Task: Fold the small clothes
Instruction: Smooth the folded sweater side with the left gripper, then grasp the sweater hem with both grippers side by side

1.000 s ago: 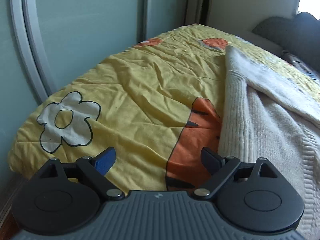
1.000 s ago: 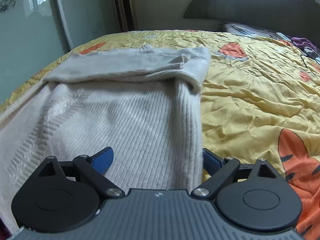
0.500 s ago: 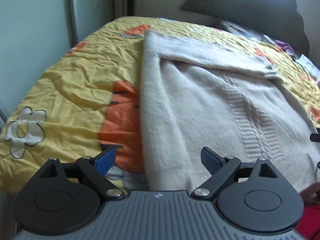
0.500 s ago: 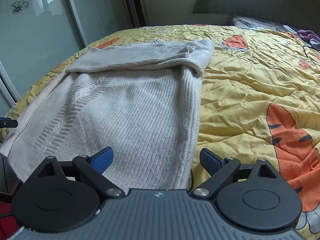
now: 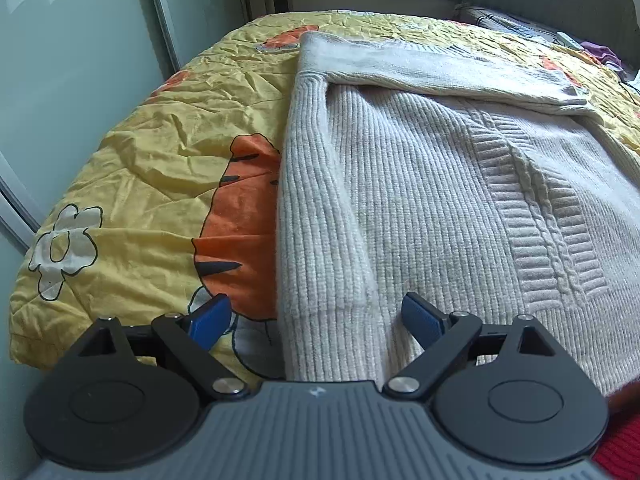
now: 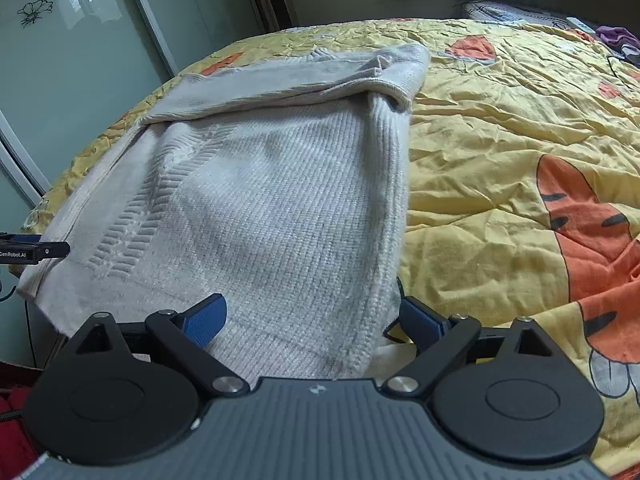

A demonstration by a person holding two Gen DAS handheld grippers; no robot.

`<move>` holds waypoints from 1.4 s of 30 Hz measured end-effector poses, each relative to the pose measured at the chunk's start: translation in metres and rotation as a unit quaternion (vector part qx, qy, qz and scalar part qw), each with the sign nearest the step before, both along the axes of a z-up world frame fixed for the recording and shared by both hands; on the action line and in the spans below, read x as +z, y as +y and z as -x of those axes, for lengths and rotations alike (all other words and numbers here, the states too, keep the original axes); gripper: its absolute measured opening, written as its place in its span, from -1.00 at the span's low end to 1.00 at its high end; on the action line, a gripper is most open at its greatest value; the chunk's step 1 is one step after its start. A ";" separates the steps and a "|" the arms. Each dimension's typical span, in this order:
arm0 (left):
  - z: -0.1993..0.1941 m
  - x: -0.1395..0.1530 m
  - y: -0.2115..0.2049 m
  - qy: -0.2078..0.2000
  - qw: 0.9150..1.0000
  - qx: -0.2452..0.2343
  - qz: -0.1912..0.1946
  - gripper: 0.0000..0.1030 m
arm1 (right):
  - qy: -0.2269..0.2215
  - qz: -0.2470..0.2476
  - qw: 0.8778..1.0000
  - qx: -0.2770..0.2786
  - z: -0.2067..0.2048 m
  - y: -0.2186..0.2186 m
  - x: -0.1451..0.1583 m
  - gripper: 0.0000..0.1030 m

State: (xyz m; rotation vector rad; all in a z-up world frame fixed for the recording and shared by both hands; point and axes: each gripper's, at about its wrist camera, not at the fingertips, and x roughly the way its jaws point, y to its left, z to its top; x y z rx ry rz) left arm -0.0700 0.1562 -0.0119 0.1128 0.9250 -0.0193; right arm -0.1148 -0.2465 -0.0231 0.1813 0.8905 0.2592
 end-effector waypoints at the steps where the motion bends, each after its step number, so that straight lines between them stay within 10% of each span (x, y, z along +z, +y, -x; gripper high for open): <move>1: 0.000 0.000 0.000 0.000 1.000 0.000 -0.001 0.80 | 0.001 -0.004 1.000 0.000 0.001 -0.002 0.000 0.83; 21: 0.012 -0.002 0.003 0.020 0.999 -0.045 0.004 0.77 | 0.027 -0.062 0.996 0.051 0.028 -0.011 0.002 0.12; 31: 0.015 0.007 0.005 0.019 0.997 -0.058 0.043 -0.66 | 0.026 -0.107 0.993 0.051 0.028 -0.003 -0.004 -0.67; 42: 0.007 0.043 0.032 -0.022 0.986 -0.024 0.164 -0.73 | -0.045 -0.134 0.988 0.054 0.010 0.000 0.030 -0.71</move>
